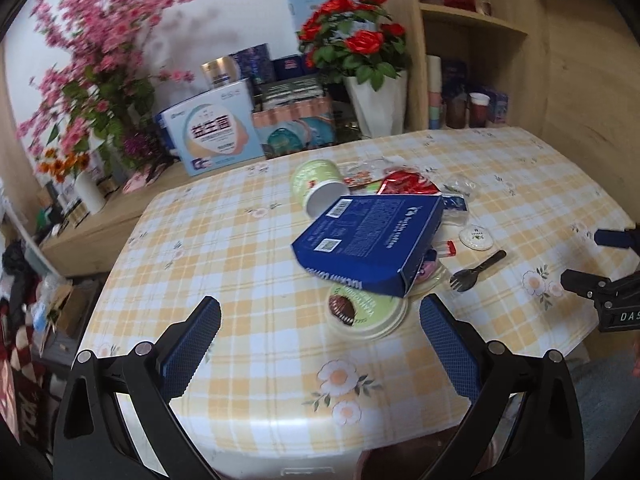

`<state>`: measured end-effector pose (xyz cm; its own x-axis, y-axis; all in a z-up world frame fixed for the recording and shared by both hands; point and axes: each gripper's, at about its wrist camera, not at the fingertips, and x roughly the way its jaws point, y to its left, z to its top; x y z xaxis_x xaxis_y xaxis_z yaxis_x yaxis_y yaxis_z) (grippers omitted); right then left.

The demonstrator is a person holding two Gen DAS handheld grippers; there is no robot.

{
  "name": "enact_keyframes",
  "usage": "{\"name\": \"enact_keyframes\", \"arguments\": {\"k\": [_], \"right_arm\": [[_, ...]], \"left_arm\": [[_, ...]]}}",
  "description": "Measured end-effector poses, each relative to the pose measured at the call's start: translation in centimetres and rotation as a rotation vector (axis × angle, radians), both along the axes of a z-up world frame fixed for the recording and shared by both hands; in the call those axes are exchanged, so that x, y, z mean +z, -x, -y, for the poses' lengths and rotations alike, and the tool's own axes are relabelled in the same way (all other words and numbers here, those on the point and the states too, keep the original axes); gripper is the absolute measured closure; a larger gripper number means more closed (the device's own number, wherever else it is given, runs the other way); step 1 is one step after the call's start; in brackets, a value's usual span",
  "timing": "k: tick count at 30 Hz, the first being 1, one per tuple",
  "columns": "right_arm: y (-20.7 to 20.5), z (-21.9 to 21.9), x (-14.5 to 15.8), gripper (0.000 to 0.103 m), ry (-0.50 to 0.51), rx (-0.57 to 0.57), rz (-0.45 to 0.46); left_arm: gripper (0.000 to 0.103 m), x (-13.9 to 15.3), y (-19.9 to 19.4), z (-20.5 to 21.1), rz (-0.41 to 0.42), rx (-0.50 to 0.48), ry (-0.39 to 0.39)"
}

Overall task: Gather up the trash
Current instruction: 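Reach the left tool to the blue coffee box and grasp it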

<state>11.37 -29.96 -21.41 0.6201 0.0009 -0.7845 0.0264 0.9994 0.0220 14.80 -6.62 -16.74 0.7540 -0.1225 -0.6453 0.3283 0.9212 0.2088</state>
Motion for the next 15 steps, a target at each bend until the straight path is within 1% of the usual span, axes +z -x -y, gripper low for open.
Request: {"name": "enact_keyframes", "arguments": {"k": [2,4,5,8,11,13,15], "right_arm": [[-0.7,0.3,-0.6,0.006,-0.019,0.002,-0.014],[-1.3,1.1,-1.2,0.006,-0.079,-0.007,-0.025],[-1.7,1.7,-1.6,0.006,-0.113,-0.024,-0.035],[-2.3,2.6,-2.0,0.006,-0.153,-0.056,-0.042],[-2.7,2.7,-2.2,0.006,-0.144,-0.057,-0.045],[-3.0,2.8,-2.2,0.006,-0.142,-0.053,-0.044],[-3.1,2.8,-2.4,0.005,-0.140,-0.051,-0.048]], "left_arm": [[0.005,-1.0,-0.7,1.4,0.001,-0.047,-0.045],[0.005,-2.3,-1.6,2.8,-0.009,-0.112,-0.092],[0.005,-2.8,-2.0,3.2,-0.008,-0.126,-0.112],[0.005,-4.2,-3.3,4.6,-0.004,-0.180,-0.179],[0.005,-5.6,-4.5,5.9,0.014,-0.227,-0.273],[0.006,-6.5,-5.1,6.5,0.020,-0.241,-0.339],[0.006,-7.1,-5.6,6.9,0.013,-0.257,-0.375]]}}
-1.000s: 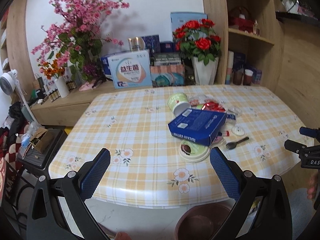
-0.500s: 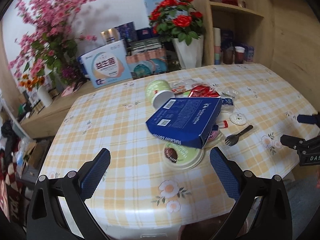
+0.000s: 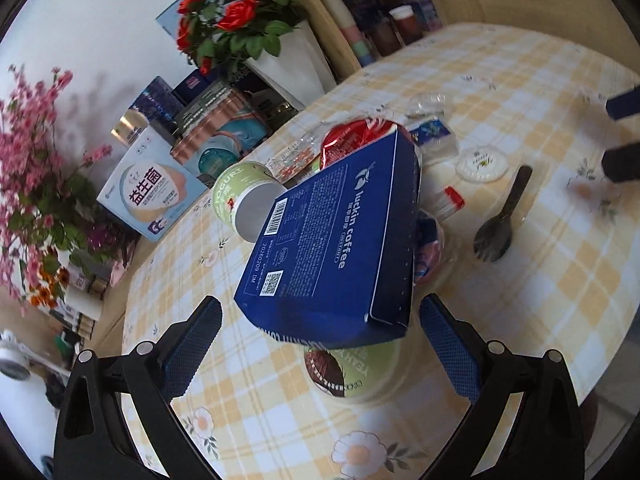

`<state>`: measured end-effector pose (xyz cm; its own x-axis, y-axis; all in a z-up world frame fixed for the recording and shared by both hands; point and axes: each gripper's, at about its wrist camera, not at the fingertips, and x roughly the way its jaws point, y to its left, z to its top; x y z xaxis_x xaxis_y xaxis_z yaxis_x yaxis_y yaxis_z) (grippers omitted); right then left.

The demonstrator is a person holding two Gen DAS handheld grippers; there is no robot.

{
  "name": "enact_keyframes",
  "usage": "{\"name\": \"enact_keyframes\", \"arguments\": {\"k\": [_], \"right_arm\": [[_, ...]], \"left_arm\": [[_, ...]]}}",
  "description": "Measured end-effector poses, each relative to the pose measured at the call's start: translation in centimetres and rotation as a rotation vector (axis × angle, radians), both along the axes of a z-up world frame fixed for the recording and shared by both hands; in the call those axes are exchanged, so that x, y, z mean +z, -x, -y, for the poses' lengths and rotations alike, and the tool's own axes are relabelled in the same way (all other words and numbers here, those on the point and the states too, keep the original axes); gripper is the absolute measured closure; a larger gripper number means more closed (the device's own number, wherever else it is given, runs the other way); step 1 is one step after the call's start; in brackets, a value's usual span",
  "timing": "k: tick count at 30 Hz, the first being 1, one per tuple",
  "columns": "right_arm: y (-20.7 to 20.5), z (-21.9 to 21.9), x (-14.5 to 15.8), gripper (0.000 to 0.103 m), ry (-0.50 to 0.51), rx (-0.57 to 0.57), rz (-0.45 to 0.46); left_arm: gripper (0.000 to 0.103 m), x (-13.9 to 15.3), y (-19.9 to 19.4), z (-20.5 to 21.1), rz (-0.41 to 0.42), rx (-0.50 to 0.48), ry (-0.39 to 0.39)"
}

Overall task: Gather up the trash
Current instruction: 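Reach the left tool to the blue coffee box and grasp it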

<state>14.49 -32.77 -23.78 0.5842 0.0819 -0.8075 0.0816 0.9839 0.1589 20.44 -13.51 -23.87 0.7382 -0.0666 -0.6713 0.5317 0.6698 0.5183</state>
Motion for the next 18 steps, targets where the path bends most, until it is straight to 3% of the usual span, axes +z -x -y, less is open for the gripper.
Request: {"name": "enact_keyframes", "arguments": {"k": [5,6,7,12,18], "right_arm": [[-0.3,0.0,-0.4,0.006,0.011,0.005,-0.010],[-0.4,0.0,-0.4,0.006,0.012,0.009,-0.015],[-0.5,0.0,-0.5,0.006,0.011,0.013,-0.019],[-0.6,-0.6,-0.4,0.006,0.050,0.040,-0.014],[-0.9,-1.2,0.2,0.006,0.063,0.067,0.002]], "left_arm": [[0.011,-1.0,-0.6,0.8,0.020,-0.043,-0.063],[0.026,-0.9,-0.7,0.8,0.000,-0.067,-0.057],[0.048,-0.9,-0.7,0.9,-0.014,-0.077,-0.051],[0.054,1.5,-0.7,-0.5,-0.009,-0.072,0.041],[0.059,6.5,-1.3,-4.2,-0.031,-0.017,0.235]]}}
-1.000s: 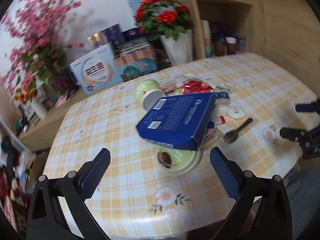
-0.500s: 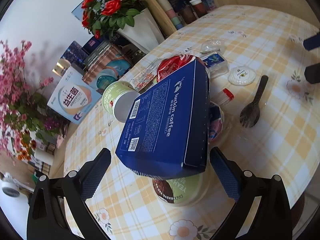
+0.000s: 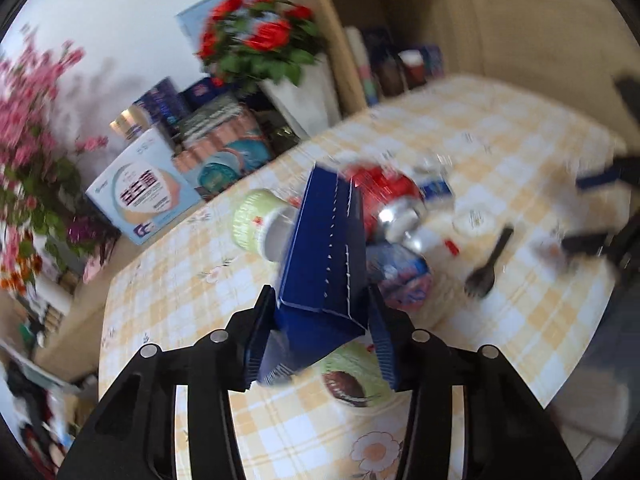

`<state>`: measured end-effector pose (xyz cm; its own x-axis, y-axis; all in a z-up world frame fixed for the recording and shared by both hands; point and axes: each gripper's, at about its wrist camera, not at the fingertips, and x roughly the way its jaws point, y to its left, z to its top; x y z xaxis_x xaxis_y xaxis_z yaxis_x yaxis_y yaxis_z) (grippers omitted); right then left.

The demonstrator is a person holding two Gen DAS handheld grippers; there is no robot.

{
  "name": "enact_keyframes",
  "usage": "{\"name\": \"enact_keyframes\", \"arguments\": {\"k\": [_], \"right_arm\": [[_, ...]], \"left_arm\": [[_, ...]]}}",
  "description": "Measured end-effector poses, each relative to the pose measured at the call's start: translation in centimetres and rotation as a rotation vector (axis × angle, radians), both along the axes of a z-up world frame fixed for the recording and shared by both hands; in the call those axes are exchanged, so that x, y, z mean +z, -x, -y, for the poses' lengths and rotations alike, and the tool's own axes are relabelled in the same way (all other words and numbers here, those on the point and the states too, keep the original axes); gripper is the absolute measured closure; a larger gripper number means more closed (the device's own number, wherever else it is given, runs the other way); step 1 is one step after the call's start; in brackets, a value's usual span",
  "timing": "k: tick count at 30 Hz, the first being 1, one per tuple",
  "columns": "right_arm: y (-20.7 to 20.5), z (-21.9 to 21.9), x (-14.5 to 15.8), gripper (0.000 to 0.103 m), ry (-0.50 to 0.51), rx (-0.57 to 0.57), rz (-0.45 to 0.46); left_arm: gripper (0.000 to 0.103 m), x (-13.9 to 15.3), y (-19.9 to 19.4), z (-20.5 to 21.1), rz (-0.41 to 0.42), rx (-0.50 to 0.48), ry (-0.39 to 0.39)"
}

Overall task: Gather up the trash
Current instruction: 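Reach the left tool to the blue coffee box and grasp it, then grasp the plastic-wrapped fork with the right tool while the left tool holds the box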

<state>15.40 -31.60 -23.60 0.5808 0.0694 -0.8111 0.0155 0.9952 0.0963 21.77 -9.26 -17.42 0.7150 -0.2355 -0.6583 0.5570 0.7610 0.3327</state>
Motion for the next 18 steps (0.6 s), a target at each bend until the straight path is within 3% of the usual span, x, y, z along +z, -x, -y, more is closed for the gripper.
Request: {"name": "enact_keyframes", "arguments": {"k": [5,10,13,17,18], "right_arm": [[-0.3,-0.8,0.3,0.006,0.006,0.032,0.010],[-0.5,-1.9,-0.4,0.006,0.020,0.086,-0.014],[-0.5,-2.5,-0.6,0.006,0.032,0.107,-0.022],[-0.5,-2.6,-0.9,0.006,0.023,0.103,-0.037],[-0.5,-2.6,-1.0,0.006,0.020,0.101,-0.041]], "left_arm": [[0.061,3.1,-1.0,-4.5,-0.031,0.131,0.199],[0.061,3.7,-1.5,-8.7,-0.100,0.210,0.352],[0.061,3.8,-1.5,-10.3,-0.131,0.254,0.403],[0.061,3.5,-0.9,-11.6,-0.124,0.263,0.419],[0.066,3.4,-0.9,-11.5,-0.126,0.271,0.403]]}}
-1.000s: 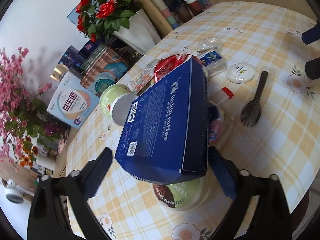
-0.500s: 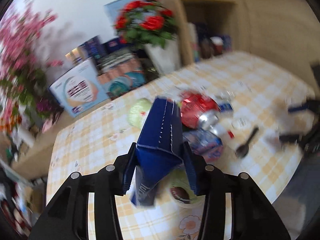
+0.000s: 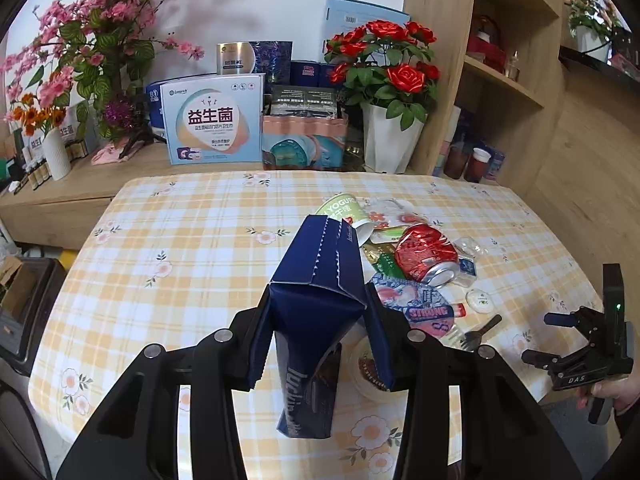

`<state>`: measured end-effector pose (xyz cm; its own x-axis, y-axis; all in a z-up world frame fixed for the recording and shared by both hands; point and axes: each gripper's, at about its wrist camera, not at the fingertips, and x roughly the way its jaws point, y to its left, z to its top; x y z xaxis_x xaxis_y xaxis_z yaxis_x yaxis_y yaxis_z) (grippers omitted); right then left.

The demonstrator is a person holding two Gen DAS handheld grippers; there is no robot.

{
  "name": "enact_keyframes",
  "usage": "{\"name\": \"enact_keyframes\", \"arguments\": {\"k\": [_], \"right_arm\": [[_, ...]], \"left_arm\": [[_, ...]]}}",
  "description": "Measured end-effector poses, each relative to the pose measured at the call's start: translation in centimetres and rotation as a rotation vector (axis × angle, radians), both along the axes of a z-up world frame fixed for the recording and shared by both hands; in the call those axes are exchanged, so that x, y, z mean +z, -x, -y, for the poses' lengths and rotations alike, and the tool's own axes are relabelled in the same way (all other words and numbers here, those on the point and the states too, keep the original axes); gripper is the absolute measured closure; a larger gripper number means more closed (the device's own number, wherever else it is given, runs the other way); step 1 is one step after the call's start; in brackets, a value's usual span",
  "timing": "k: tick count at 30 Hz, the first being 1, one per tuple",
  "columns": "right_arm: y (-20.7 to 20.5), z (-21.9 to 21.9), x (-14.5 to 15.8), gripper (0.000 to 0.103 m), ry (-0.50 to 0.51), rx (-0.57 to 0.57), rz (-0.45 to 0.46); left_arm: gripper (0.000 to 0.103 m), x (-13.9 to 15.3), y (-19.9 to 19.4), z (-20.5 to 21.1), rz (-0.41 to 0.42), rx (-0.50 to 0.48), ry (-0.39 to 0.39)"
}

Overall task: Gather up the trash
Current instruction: 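Grasp the plastic-wrapped fork with the right tool while the left tool holds the box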

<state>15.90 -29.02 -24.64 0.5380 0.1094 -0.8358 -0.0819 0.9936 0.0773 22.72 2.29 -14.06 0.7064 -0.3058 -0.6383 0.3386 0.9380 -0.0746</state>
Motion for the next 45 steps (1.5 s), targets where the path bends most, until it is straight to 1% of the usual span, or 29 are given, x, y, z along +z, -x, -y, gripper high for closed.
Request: {"name": "enact_keyframes", "arguments": {"k": [1,2,4,5,7,9,10,11,14,15,17,20,23,24,27,29,32,33,35,39,41,43,44,45], "right_arm": [[0.0,-0.1,-0.1,0.006,-0.002,-0.001,-0.005],[-0.1,-0.2,-0.1,0.006,-0.004,0.001,-0.007],[0.0,-0.4,-0.1,0.006,-0.003,0.008,-0.005],[0.0,-0.5,-0.1,0.006,-0.003,0.013,-0.004],[-0.1,-0.6,-0.2,0.007,0.003,0.027,-0.004],[-0.5,-0.6,-0.5,0.008,0.009,0.042,-0.011],[-0.7,-0.6,-0.6,0.014,0.008,0.050,-0.015],[-0.9,-0.6,-0.7,0.016,0.009,0.053,-0.018],[-1.7,-0.5,-1.0,0.017,-0.007,0.056,-0.032],[-2.0,-0.6,-1.0,0.017,-0.014,0.066,-0.032],[-2.5,-1.1,-1.1,0.017,0.006,0.091,-0.030],[-3.3,-2.1,-1.4,0.021,0.058,0.173,-0.027],[-4.2,-2.8,-1.9,0.024,0.108,0.262,-0.046],[-4.6,-3.1,-2.2,0.025,0.139,0.301,-0.052],[-5.9,-3.8,-2.8,0.030,0.188,0.396,-0.075],[-6.7,-4.2,-3.2,0.033,0.193,0.442,-0.101],[-7.8,-4.7,-3.5,0.034,0.196,0.491,-0.135],[-8.0,-4.8,-3.6,0.034,0.193,0.495,-0.145],[-8.3,-4.8,-3.6,0.042,0.171,0.506,-0.175],[-8.1,-4.2,-3.5,0.049,0.136,0.482,-0.202],[-8.2,-3.6,-3.3,0.057,0.104,0.453,-0.231],[-8.2,-3.0,-3.0,0.057,0.047,0.406,-0.279],[-8.2,-2.9,-3.0,0.057,0.039,0.398,-0.293],[-8.1,-3.1,-2.8,0.057,0.053,0.408,-0.289]], "left_arm": [[0.069,-0.5,-0.2,0.1,-0.015,0.007,-0.019],[0.069,-0.9,-0.3,0.0,-0.028,0.014,-0.022],[0.073,-2.1,-0.6,-0.5,-0.062,0.029,-0.014],[0.074,-2.7,-0.6,-0.8,-0.071,0.039,-0.010],[0.080,-3.6,-0.7,-1.2,-0.089,0.049,0.001],[0.083,-4.4,-0.6,-1.3,-0.098,0.052,-0.007],[0.085,-4.6,-0.5,-1.3,-0.100,0.050,-0.012],[0.085,-4.8,-0.4,-1.2,-0.099,0.046,-0.020],[0.086,-5.1,0.1,-1.0,-0.080,0.040,-0.049],[0.086,-5.2,0.3,-1.1,-0.073,0.045,-0.047],[0.086,-5.1,0.5,-1.3,-0.067,0.055,-0.034],[0.086,-4.7,1.1,-1.7,-0.063,0.048,-0.024],[0.086,-4.1,1.8,-2.1,-0.051,0.041,-0.020],[0.086,-4.0,2.0,-2.3,-0.050,0.043,-0.012],[0.087,-3.6,2.3,-2.8,-0.051,0.059,0.015],[0.087,-3.5,2.7,-3.0,-0.054,0.067,0.038],[0.087,-3.5,3.1,-2.9,-0.055,0.063,0.049],[0.087,-3.5,3.3,-2.8,-0.057,0.063,0.052],[0.087,-3.4,3.6,-2.8,-0.058,0.062,0.062],[0.087,-3.1,4.2,-3.0,-0.053,0.060,0.077],[0.087,-2.9,4.5,-3.1,-0.051,0.062,0.086],[0.087,-2.7,4.8,-3.0,-0.049,0.060,0.096],[0.087,-2.7,5.0,-3.0,-0.048,0.057,0.100],[0.087,-2.6,5.3,-2.9,-0.046,0.053,0.100]]}}
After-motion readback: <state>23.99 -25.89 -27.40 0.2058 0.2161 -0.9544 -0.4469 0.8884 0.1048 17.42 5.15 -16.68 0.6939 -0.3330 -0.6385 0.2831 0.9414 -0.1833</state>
